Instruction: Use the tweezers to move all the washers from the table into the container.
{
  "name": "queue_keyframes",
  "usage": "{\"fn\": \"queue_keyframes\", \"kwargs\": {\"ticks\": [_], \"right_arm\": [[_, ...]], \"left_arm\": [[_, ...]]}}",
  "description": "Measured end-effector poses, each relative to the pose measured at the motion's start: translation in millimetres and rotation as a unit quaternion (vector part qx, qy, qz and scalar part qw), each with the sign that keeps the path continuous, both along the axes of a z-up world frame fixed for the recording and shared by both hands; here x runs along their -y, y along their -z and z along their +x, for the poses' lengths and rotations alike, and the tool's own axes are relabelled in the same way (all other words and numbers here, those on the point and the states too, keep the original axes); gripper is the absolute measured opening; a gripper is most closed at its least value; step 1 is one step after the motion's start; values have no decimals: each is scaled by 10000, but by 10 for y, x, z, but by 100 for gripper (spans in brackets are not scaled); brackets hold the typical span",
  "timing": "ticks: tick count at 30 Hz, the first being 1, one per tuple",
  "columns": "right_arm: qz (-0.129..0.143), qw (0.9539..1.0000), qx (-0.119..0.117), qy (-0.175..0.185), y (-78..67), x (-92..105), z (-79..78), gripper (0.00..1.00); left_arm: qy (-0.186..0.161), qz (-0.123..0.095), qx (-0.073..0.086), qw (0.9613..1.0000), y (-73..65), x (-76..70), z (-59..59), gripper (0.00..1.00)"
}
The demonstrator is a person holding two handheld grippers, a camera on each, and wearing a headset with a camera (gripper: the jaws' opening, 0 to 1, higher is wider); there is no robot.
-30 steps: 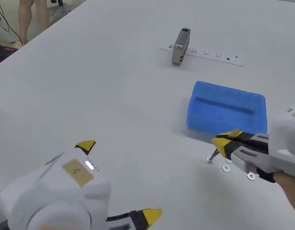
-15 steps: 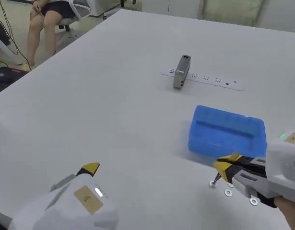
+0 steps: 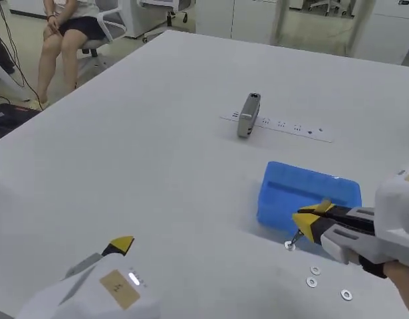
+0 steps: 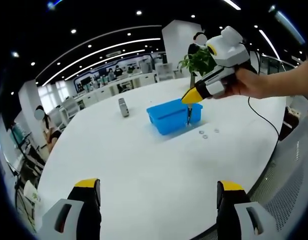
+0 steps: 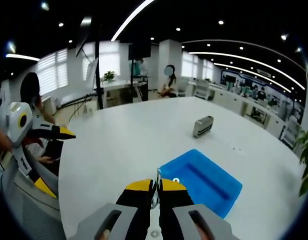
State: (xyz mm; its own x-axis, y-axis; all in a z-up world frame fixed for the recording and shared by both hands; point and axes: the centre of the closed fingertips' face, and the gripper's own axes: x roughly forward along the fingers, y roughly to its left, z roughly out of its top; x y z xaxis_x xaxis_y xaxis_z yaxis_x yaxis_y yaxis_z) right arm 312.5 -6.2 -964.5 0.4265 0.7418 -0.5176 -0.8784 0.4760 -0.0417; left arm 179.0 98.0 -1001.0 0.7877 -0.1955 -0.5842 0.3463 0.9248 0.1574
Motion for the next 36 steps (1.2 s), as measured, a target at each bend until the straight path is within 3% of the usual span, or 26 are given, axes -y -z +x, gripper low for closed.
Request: {"fn": "queue_keyframes", "kwargs": {"ticks": [19,28,36], "right_arm": [[220,9993,220,217,-235,-99,255,0],[317,9978,194,540,-188,-81,540,0],[214,9976,191,624,-11,-117,684,1]], "left_arm": [[-17,3,68,10000,-31,-7,6,99],[36,19,48,10000,-24,14,1,99],[33,24,4,10000,-9,12,-5,99]]}}
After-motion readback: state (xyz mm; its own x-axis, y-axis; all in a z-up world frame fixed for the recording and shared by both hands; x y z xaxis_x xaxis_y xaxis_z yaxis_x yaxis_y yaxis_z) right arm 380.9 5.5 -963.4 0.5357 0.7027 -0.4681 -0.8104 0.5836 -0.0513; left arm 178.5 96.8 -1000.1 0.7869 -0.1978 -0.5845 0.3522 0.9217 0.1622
